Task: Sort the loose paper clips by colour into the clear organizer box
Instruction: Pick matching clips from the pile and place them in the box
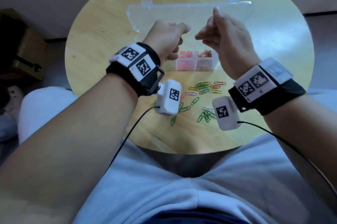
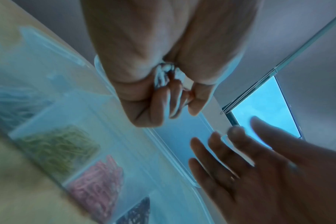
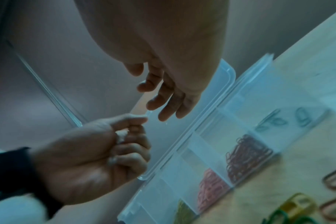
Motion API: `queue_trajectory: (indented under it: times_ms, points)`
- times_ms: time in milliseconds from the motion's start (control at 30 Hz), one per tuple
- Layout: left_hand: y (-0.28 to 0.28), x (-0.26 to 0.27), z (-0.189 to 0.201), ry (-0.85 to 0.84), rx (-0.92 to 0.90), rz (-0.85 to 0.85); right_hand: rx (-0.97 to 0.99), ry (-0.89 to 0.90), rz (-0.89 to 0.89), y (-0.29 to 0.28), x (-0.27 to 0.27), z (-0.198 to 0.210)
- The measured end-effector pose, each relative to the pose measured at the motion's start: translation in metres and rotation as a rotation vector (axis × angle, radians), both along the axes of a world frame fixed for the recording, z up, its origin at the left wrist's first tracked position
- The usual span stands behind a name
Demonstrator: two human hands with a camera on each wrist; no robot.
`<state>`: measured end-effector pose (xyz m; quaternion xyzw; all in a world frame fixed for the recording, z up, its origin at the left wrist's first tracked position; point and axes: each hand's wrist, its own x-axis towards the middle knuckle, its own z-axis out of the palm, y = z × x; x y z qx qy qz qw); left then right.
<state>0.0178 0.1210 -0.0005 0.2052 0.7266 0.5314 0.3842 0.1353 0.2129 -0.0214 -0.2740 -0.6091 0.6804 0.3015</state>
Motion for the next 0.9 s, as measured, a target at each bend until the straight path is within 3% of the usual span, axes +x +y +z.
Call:
queue_trajectory:
  times_ms: [100,300,467,633,767,900]
  points:
    - [0.018,0.0,0.004,0.008,-0.029,-0.002,-0.042,0.055,-0.03,-0.001,0.032,0.007]
    - [0.03,0.003,-0.008,0.258,-0.152,-0.155,-0.054,0.073,-0.138,0.006,0.078,-0.003]
    - [0.017,0.006,-0.001,0.333,-0.067,-0.216,-0.046,0.015,-0.116,0.007,0.082,-0.008]
    - [-0.02,0.016,0.021,0.558,-0.074,-0.301,0.087,-0.259,0.069,0.004,0.082,-0.012]
    - [-0.063,0.029,0.001,0.868,-0.347,-0.488,0.3,-0.621,0.33,-0.011,0.081,-0.022]
    - [-0.09,0.04,-0.027,0.857,-0.558,-0.618,0.45,-0.77,0.456,-0.027,0.068,-0.032]
